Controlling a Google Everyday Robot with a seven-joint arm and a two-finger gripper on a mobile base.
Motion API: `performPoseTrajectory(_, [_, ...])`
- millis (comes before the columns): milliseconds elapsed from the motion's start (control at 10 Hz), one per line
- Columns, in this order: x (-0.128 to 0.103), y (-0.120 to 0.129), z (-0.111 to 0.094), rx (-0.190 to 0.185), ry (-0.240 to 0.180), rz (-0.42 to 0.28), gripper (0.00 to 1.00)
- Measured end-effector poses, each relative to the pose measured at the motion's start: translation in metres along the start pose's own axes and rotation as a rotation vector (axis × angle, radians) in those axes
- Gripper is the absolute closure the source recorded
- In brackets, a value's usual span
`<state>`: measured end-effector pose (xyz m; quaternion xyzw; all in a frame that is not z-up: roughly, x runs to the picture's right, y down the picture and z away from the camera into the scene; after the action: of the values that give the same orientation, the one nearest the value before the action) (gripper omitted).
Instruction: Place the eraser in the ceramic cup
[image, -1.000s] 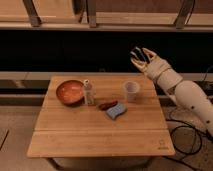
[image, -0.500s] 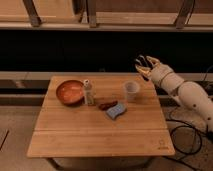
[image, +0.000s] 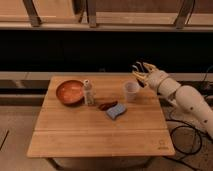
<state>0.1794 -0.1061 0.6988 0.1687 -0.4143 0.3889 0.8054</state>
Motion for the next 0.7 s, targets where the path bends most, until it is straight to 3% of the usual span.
performPoseTrajectory(200, [-0.001,0.001,0.000,0.000,0.001,-0.005,1.00])
performPoseTrajectory(400, [0.001,-0.001,0.002,0.015,0.024,-0.076,1.00])
performPoseTrajectory(700, [-0.008,0.007,0.022,0.007,0.003,-0.124,1.00])
